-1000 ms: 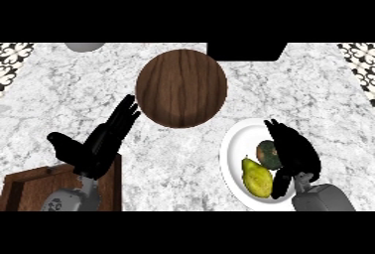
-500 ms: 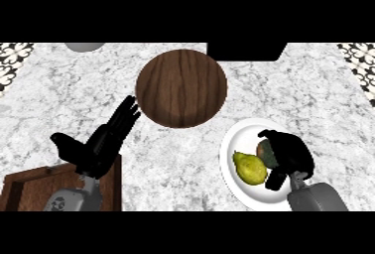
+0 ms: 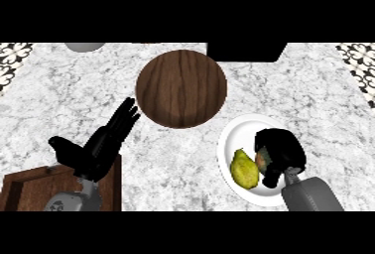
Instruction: Pick the squash from the plate and place it in the bowl
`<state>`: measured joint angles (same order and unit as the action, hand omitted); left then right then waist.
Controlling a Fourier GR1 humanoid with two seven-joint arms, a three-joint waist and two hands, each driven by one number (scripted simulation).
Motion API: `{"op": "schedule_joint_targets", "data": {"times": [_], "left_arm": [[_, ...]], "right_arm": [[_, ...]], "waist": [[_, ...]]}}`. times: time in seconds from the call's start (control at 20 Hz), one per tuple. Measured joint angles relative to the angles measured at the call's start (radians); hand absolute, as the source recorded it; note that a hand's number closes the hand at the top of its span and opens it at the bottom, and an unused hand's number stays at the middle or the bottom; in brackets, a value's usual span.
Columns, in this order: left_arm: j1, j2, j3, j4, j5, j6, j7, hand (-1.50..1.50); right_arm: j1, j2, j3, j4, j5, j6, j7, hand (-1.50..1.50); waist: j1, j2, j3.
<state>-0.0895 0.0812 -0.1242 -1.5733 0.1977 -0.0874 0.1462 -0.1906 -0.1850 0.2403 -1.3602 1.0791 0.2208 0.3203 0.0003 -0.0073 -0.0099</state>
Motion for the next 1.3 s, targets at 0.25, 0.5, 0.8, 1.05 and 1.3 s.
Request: {"op": "schedule_joint_targets", "data": {"times": [0.25,0.5,0.8,1.05,1.3], "left_arm": [[-0.011,-0.01,0.009,0.0,-0.013,0.002,0.016,0.0],[-0.016,-0.018,0.011,0.007,-0.013,-0.003,0.014,0.0],[-0.049,-0.034,-0.013,0.025,-0.022,-0.01,0.019,0.0],[-0.057,-0.042,-0.015,0.051,-0.032,-0.006,0.005,0.0],[-0.061,-0.039,-0.007,0.041,-0.029,-0.003,0.021,0.0]], "right_arm": [[0.01,-0.009,-0.003,-0.017,0.033,-0.015,-0.03,1.5],[0.014,0.07,0.129,-0.08,0.144,-0.009,0.077,1.5],[-0.11,0.155,0.468,-0.054,0.1,0.004,0.306,1.5],[-0.237,0.176,0.673,-0.134,-0.032,-0.045,0.554,1.5],[-0.406,0.177,0.756,-0.264,-0.108,-0.076,0.715,1.5]], "waist": [[-0.001,-0.001,0.0],[0.003,0.002,0.003],[0.052,0.01,0.008],[0.054,0.009,0.009],[0.046,0.004,0.009]]}}
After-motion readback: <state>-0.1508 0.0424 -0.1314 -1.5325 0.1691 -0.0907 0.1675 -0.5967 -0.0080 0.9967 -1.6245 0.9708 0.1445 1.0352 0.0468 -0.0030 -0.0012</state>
